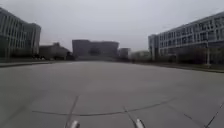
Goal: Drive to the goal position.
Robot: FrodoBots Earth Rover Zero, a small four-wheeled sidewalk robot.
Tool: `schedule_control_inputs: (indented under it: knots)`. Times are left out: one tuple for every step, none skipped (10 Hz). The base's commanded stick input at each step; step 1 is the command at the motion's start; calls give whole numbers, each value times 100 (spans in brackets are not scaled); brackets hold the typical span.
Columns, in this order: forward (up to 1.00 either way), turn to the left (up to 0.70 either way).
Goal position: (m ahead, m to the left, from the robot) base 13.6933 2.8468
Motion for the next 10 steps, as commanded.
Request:
schedule_control_inputs:
  knots:
    - [100,1]
    - [100,2]
    - [100,2]
    - [100,2]
    - [100,2]
    - [100,2]
    - [100,2]
    - [100,2]
    - [100,2]
    - [100,2]
